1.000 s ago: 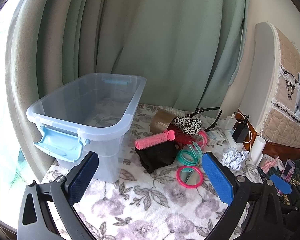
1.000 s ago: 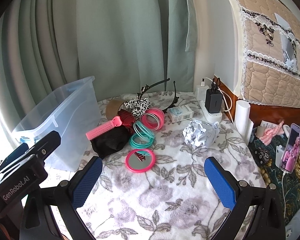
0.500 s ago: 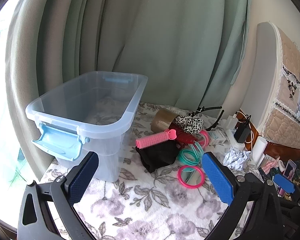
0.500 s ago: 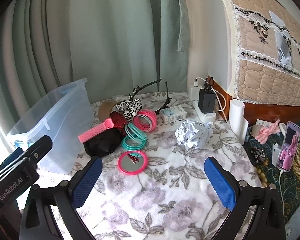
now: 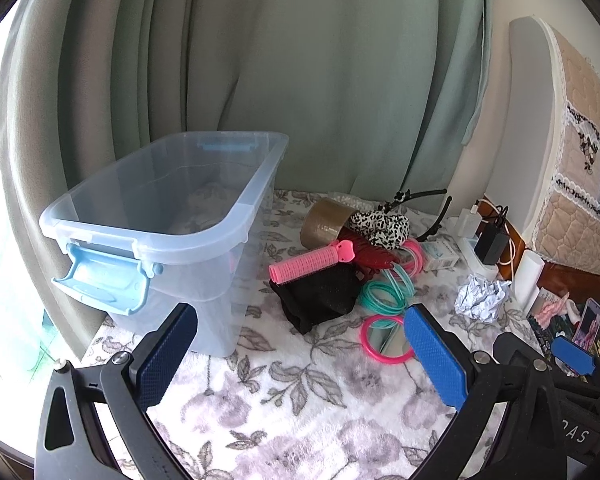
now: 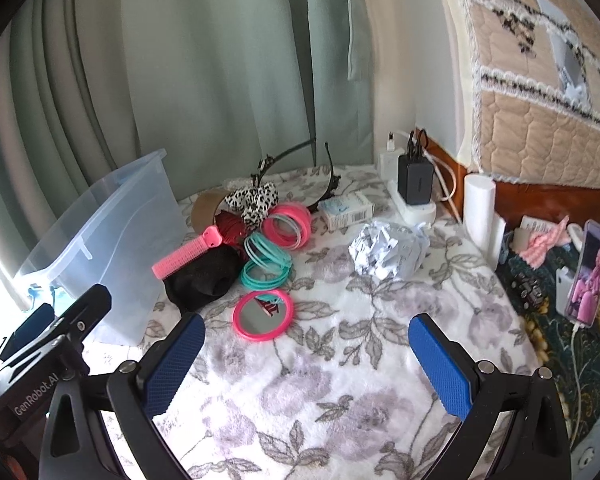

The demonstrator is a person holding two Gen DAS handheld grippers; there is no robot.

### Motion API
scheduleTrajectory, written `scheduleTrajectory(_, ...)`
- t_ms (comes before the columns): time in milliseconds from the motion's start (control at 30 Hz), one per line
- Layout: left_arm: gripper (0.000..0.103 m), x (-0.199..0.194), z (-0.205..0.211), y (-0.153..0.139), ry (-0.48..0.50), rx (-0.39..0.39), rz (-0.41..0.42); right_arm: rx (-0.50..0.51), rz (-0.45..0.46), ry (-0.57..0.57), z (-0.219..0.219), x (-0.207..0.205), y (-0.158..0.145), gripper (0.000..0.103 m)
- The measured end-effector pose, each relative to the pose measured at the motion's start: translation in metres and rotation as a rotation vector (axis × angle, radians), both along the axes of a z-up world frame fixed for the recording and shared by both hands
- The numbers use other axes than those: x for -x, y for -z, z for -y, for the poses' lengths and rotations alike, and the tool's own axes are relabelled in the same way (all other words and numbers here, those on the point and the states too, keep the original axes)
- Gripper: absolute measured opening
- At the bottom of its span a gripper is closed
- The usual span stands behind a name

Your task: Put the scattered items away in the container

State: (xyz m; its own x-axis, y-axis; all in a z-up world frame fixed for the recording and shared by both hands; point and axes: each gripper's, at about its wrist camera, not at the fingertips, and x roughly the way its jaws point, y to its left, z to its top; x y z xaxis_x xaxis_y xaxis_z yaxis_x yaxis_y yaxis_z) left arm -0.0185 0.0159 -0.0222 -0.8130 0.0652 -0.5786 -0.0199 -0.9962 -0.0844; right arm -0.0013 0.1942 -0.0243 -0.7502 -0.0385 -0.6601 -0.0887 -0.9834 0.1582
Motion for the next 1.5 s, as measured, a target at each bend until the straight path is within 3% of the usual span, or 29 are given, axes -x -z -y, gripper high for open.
scheduleTrajectory(567, 0.103, 0.017, -0.008, 0.014, 0.022, 0.010, 0.047, 0.053, 0.071, -0.031, -0.010, 0.016, 0.018, 0.103)
scheduleTrajectory(733, 0.103, 0.026, -0.020, 0.016, 0.074, 0.049, 0.074, 0.051, 0.077, -0.036, -0.020, 0.023, 0.021, 0.103)
scheduleTrajectory(1000, 0.103, 0.056, -0.056, 0.027, 0.153, 0.153, 0.106, 0.041, 0.098, 0.073, -0.065, 0.052, 0.028, 0.103)
scheduleTrajectory(1233, 0.103, 0.101, -0.063, 0.057, 0.056, 0.139, 0.186, 0.059, 0.137, 0.086, -0.080, 0.088, 0.042, 0.103)
scheduleTrajectory(1367, 0.103, 0.122, -0.062, 0.073, -0.011, 0.148, 0.210, 0.048, 0.108, 0.066, -0.076, 0.099, 0.036, 0.102)
scheduleTrajectory(1433, 0.100, 0.131, -0.059, 0.079, -0.038, 0.149, 0.225, 0.036, 0.097, 0.043, -0.071, 0.103, 0.032, 0.102)
scheduleTrajectory(1500, 0.077, 0.138, -0.056, 0.085, -0.063, 0.142, 0.247, 0.022, 0.090, 0.020, -0.066, 0.107, 0.029, 0.102)
